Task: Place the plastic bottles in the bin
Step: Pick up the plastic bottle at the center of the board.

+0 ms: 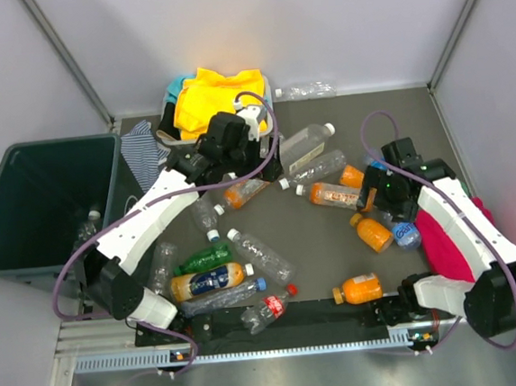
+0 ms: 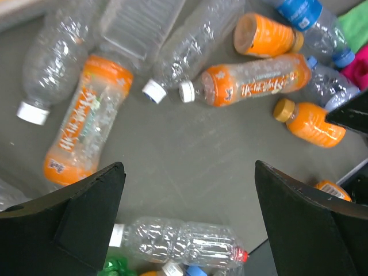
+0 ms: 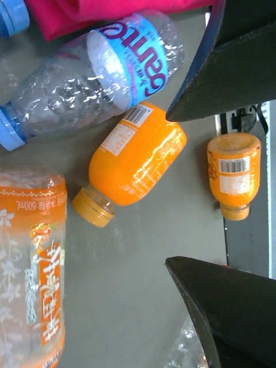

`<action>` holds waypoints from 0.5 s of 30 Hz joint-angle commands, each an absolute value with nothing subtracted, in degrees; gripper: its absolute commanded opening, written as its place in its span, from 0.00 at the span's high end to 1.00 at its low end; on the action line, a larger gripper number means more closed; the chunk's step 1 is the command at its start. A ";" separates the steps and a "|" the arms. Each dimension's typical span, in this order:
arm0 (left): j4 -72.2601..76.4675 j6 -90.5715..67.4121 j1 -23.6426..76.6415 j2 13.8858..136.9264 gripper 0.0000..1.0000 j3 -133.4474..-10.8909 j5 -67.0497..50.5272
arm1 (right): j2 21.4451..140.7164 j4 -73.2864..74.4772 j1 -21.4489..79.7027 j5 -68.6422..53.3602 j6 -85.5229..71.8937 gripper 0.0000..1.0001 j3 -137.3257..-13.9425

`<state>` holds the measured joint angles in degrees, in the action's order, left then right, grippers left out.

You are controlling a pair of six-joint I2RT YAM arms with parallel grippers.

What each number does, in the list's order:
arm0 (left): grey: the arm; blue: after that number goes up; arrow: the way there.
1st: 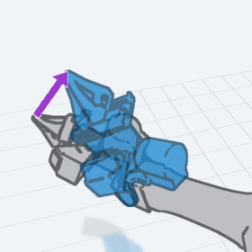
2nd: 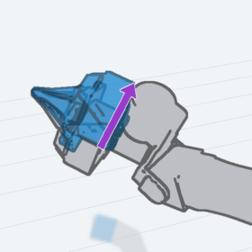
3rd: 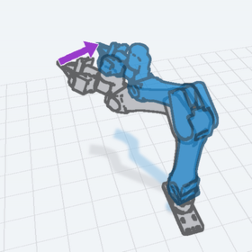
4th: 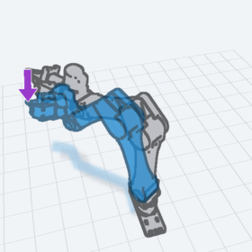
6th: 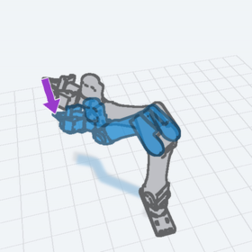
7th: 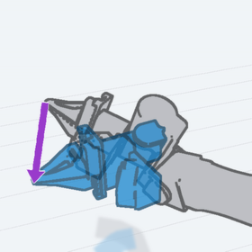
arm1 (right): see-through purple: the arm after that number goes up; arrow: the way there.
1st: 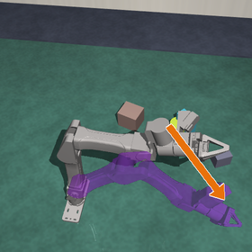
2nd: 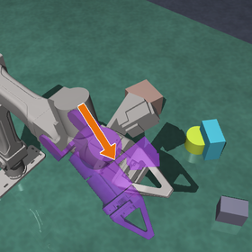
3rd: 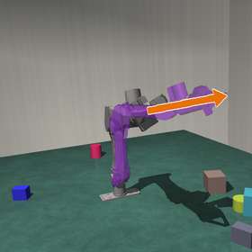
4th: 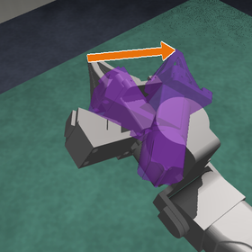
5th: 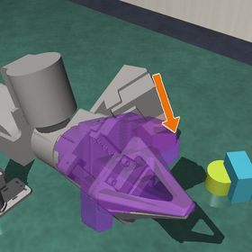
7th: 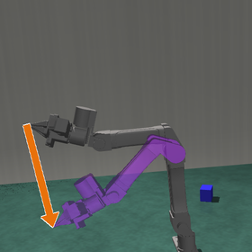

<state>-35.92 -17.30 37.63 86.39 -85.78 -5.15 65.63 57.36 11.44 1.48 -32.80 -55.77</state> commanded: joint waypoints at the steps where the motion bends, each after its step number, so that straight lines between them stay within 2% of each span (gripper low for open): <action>1: -31.55 -19.42 37.79 84.55 0.02 -83.59 -8.09 | 67.76 54.06 11.34 0.18 -31.82 0.01 -52.93; 5: -31.47 -19.77 37.79 84.64 0.02 -82.71 -8.44 | 71.43 50.37 11.34 -3.60 -32.96 0.01 -50.10; 15: -31.47 -20.48 37.79 85.87 0.02 -82.45 -12.56 | 79.18 46.32 14.32 -4.22 -31.64 0.07 -48.08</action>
<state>-34.46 -19.64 37.67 86.39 -82.91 -9.26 77.82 49.23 13.08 -3.18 -32.56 -48.75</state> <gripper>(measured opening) 0.982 0.942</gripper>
